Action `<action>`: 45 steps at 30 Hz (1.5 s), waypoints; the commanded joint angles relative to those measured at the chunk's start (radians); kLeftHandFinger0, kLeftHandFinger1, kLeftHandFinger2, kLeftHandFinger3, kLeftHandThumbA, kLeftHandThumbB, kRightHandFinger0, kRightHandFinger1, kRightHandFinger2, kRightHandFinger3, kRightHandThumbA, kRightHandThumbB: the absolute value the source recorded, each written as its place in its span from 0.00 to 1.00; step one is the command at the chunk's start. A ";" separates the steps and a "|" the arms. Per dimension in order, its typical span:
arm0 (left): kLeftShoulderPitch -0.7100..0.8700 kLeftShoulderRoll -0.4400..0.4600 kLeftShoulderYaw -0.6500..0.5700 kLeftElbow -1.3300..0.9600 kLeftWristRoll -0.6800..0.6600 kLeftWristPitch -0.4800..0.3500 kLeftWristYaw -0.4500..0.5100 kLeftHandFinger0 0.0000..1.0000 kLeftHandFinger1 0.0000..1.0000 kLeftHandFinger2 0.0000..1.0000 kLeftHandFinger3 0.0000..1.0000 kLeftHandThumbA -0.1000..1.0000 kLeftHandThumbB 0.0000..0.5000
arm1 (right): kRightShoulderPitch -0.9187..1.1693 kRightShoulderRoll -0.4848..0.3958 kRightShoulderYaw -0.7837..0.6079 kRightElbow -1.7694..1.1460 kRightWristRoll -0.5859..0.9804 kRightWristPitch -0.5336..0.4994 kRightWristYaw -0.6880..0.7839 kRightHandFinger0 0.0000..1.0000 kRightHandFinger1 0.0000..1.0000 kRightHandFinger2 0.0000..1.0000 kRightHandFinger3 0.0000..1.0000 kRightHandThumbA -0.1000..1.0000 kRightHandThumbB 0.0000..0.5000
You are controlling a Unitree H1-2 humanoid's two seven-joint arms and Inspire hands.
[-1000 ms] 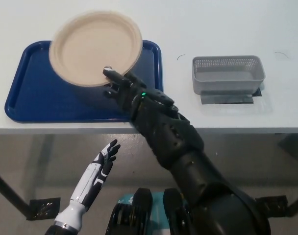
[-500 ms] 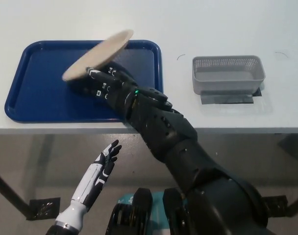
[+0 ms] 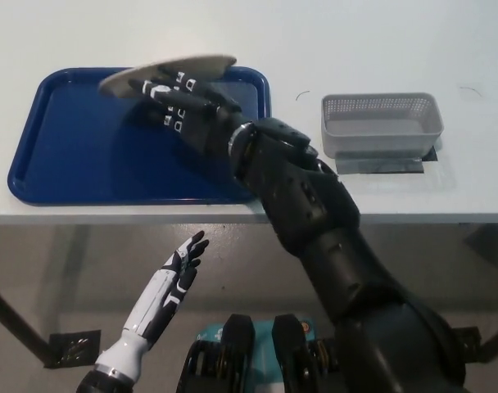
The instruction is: Use the right hand to pick up a plate from a leveled surface and place it into a tray on the left side
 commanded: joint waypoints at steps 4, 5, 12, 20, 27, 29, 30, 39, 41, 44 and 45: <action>-0.046 0.026 -0.001 -0.016 -0.067 -0.015 -0.063 1.00 1.00 1.00 1.00 1.00 0.32 | 0.373 -0.137 0.414 -0.819 0.451 0.068 -0.237 1.00 1.00 1.00 1.00 0.64 1.00; -0.051 0.029 -0.004 -0.001 -0.082 -0.035 -0.075 1.00 1.00 1.00 1.00 0.98 0.28 | 0.421 -0.165 0.452 -0.937 0.524 0.068 -0.289 1.00 1.00 1.00 1.00 0.59 1.00; -0.045 0.039 -0.023 -0.038 -0.085 0.035 -0.109 1.00 1.00 1.00 1.00 0.95 0.06 | 0.662 -0.426 0.672 -1.535 0.734 0.068 -0.404 1.00 1.00 1.00 1.00 0.69 1.00; -0.046 0.016 -0.009 -0.018 -0.025 0.014 -0.046 1.00 1.00 1.00 1.00 1.00 0.41 | 0.928 -0.620 0.600 -1.772 0.701 0.068 -0.111 1.00 1.00 1.00 1.00 0.82 1.00; -0.047 0.023 -0.017 -0.014 0.003 -0.001 -0.042 1.00 1.00 1.00 1.00 1.00 0.42 | 1.076 -0.644 0.442 -1.772 0.787 -0.056 0.197 1.00 1.00 1.00 1.00 0.62 1.00; -0.045 0.022 -0.019 -0.006 0.010 -0.011 -0.038 1.00 1.00 1.00 1.00 1.00 0.44 | 1.095 -0.612 0.426 -1.772 0.742 -0.124 0.229 1.00 1.00 1.00 1.00 0.69 1.00; -0.040 0.018 -0.022 -0.002 0.012 -0.015 -0.036 1.00 1.00 1.00 1.00 1.00 0.44 | 1.108 -0.606 0.417 -1.772 0.727 -0.146 0.235 1.00 1.00 1.00 1.00 0.71 1.00; -0.025 0.005 -0.019 0.010 -0.001 -0.029 -0.028 1.00 1.00 1.00 1.00 1.00 0.40 | 1.198 -0.536 0.246 -1.661 -0.148 -0.380 0.107 1.00 1.00 1.00 1.00 1.00 1.00; -0.019 0.001 -0.017 0.012 -0.016 -0.033 -0.031 1.00 1.00 1.00 1.00 1.00 0.40 | 1.216 -0.528 0.245 -1.555 -0.206 -0.438 0.099 1.00 1.00 1.00 1.00 1.00 0.88; -0.007 -0.005 -0.017 0.025 -0.021 -0.047 -0.027 1.00 1.00 1.00 1.00 1.00 0.42 | 1.190 -0.544 0.241 -1.302 -0.362 -0.555 0.045 1.00 1.00 1.00 1.00 1.00 0.77; -0.006 -0.006 -0.017 0.026 -0.021 -0.048 -0.027 1.00 1.00 1.00 1.00 1.00 0.43 | 1.184 -0.546 0.240 -1.269 -0.374 -0.570 0.040 1.00 1.00 1.00 1.00 1.00 0.79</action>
